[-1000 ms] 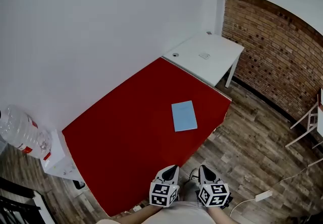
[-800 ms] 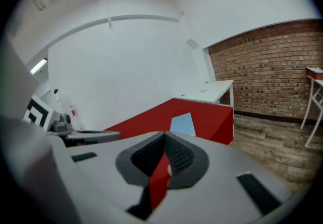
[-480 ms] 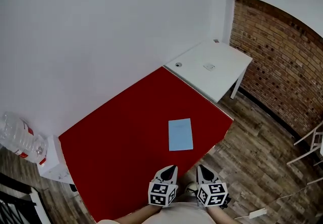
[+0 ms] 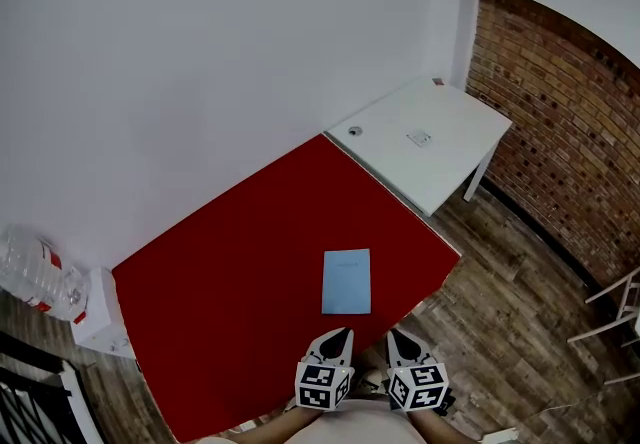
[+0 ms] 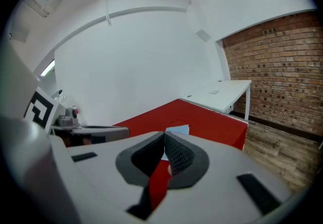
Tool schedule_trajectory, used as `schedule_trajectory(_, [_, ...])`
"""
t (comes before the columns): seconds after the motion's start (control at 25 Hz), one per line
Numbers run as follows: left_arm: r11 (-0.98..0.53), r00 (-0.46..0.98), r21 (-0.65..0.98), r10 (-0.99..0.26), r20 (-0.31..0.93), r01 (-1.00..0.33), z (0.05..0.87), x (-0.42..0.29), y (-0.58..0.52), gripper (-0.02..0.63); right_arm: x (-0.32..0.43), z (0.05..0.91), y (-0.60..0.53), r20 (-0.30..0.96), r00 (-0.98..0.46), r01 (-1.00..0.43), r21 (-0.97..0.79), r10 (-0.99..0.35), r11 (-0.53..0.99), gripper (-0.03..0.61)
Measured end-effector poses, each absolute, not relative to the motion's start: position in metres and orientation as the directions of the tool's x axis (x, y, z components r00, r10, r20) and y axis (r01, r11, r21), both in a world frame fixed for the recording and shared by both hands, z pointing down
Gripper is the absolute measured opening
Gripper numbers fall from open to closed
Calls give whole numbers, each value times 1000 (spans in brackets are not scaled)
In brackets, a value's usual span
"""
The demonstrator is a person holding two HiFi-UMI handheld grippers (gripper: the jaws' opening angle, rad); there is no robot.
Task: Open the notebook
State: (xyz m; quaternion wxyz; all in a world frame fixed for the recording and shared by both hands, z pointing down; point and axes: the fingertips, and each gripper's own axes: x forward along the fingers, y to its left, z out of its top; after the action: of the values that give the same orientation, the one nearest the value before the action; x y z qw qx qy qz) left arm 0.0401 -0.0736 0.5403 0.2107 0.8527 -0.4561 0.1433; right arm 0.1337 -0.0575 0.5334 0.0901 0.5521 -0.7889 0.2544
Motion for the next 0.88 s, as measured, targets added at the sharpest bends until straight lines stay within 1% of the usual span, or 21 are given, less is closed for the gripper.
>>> schedule_trajectory(0.2, [-482,532,231,-721,444,-845,540,36,-87,5,133,533,-67,423,-384,-913,-306,-821,269,6])
schedule_trajectory(0.6, [-519,563,229,-697,444,-823,537,29,-108,5,126,533,-83,426,-351,-922,-313,-834,228,6])
schedule_trajectory(0.88, [-511,556,229,-697,453,-828,543,14,-116,5,119,539,-93,440,-336,-927,-313,-833,208,6])
